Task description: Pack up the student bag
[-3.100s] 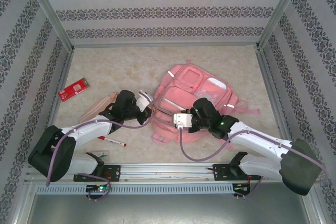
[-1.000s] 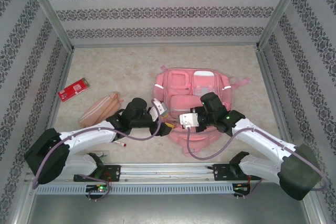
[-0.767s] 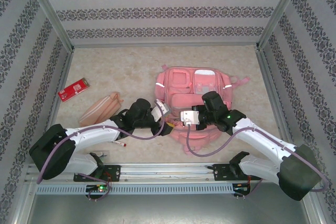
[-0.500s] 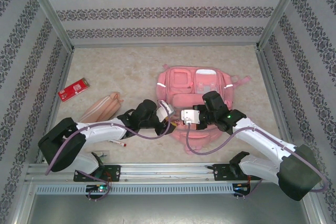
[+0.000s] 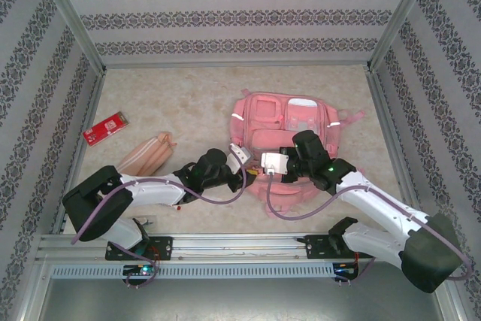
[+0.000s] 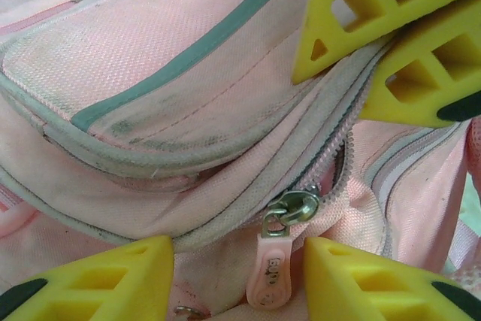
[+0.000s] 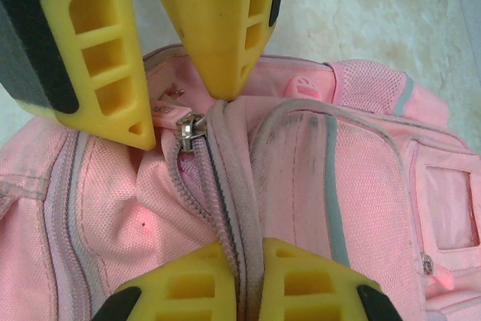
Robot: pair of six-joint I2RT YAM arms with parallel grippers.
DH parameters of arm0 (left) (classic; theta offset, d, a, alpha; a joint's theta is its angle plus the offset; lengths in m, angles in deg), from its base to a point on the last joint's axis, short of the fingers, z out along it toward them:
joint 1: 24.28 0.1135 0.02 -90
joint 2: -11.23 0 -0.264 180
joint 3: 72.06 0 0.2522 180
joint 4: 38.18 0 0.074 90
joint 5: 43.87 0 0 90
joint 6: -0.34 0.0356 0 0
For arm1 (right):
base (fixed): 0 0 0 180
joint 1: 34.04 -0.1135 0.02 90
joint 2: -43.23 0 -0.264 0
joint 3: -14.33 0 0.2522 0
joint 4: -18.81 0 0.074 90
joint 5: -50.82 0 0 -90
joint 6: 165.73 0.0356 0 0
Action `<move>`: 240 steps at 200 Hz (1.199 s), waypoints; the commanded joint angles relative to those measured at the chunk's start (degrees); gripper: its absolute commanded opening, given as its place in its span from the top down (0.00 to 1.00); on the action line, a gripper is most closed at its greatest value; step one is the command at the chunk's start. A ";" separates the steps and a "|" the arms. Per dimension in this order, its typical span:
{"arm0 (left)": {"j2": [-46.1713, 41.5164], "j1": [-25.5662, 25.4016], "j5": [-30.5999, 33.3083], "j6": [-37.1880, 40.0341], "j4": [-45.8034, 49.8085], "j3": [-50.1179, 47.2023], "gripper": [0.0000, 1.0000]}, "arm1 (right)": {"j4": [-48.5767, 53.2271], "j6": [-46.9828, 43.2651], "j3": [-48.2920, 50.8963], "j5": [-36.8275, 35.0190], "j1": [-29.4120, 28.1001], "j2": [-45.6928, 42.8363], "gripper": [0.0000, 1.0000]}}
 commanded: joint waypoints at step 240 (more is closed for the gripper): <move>-11.63 15.37 -29.31 16.25 11.67 -2.18 0.61 | -2.96 -13.33 3.91 3.74 -4.40 -5.50 1.00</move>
